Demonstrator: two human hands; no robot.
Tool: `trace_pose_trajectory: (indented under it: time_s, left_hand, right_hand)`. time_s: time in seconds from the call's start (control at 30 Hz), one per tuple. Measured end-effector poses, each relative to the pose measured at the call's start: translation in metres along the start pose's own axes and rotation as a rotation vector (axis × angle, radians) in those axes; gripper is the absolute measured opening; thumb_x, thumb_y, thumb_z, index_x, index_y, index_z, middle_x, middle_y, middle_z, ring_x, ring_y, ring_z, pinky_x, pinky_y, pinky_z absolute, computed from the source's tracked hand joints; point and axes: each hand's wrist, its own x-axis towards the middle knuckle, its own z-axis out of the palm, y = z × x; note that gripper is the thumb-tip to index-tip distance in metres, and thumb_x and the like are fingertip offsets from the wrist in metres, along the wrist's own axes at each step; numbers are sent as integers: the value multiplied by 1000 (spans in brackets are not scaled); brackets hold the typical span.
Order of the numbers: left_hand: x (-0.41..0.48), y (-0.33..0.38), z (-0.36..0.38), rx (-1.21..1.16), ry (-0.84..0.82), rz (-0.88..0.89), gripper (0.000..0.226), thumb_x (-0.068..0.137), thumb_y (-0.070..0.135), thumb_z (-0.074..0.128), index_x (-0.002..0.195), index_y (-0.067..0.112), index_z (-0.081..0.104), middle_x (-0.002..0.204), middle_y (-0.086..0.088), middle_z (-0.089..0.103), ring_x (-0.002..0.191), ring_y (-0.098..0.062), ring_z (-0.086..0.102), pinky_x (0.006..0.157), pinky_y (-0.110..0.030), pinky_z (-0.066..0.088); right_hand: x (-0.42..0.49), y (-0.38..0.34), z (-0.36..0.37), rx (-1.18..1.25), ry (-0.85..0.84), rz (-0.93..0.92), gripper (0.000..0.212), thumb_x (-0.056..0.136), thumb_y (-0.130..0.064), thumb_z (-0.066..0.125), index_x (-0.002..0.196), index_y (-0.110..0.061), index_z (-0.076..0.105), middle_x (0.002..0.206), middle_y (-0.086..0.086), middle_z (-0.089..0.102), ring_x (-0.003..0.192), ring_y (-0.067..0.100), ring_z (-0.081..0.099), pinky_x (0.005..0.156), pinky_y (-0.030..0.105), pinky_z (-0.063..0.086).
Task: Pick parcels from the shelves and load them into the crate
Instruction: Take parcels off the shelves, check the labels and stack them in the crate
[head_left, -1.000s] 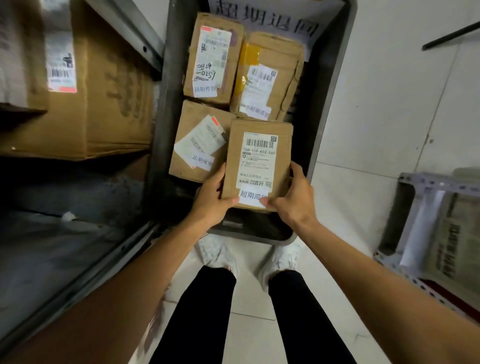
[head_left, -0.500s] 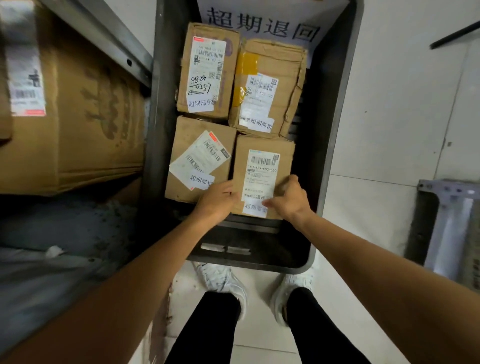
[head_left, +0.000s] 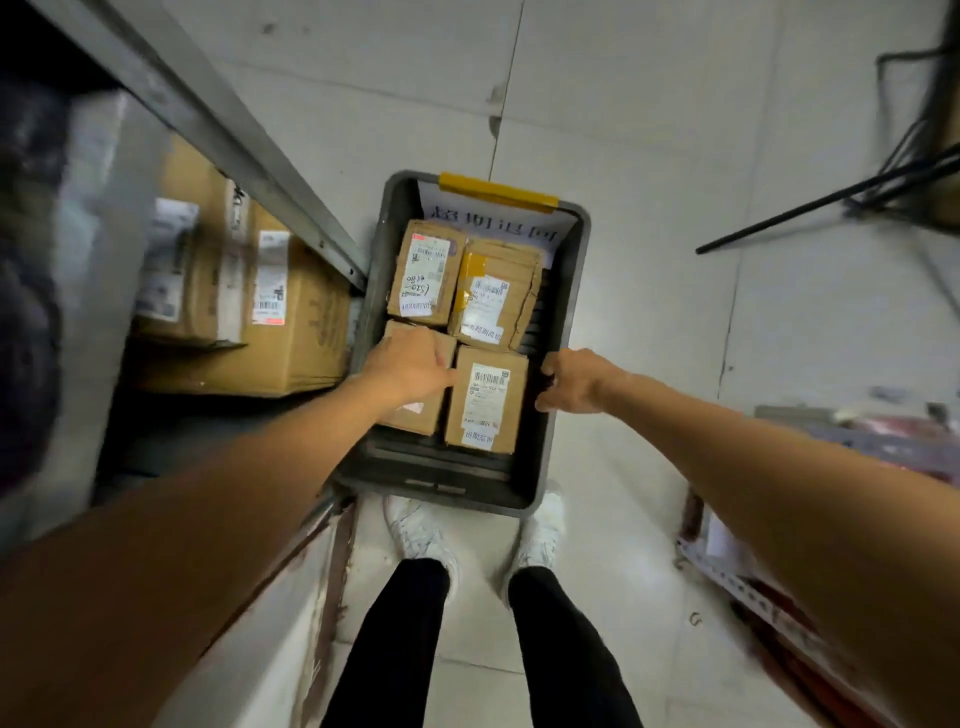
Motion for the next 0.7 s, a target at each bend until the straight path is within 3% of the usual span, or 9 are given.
trace_pose_trajectory:
  time_s: [0.17,0.3,0.4,0.57,0.63,0.7]
  left_hand:
    - [-105,59,-87,-60,63,18,20,86,26,65,87,7,71,101,-14,71,91,-24,64,81,-35,54]
    - [-200,89,-145,-183,218,-17,17,84,24,65,82,8,67,84,-13,64,80,-23,58,71,-36,49]
    - [-273,98,-176,-295,372,-48,16,82,24,63,74,10,62,80,-9,61,79,-21,57,70,-28,45]
    - [-384,83,-194,-387,559,-165,18,83,26,63,83,11,73,91,-9,74,84,-22,66,72,-29,53]
    - [-424,67,-187,-434,616,-220,19,83,24,63,82,8,73,88,-10,74,81,-23,68,67,-34,54]
    - [-466,46,-169,-451,670,-288,19,83,24,63,77,8,71,85,-11,71,83,-27,68,72,-39,54]
  right_hand:
    - [-116,-45,-88,-298,-31,-115,46,86,-22,66,130,-12,53,128,11,57,116,28,54,94,34,45]
    - [-214,-97,-148,-573,65,-206,42,89,-24,59,129,-12,54,122,9,59,112,27,56,86,30,45]
    - [-283,-135,-175,-685,178,-333,46,87,-27,61,130,-11,54,117,8,61,104,26,59,78,30,47]
    - [-368,-189,-166,-863,215,-570,48,86,-24,66,130,-11,52,120,9,59,104,26,57,75,31,45]
    - [-396,-214,-148,-929,190,-670,50,86,-26,66,131,-10,51,123,11,58,109,28,57,84,34,49]
    - [-425,-239,-120,-1037,163,-761,50,85,-28,66,130,-10,53,124,11,58,111,30,57,91,38,51]
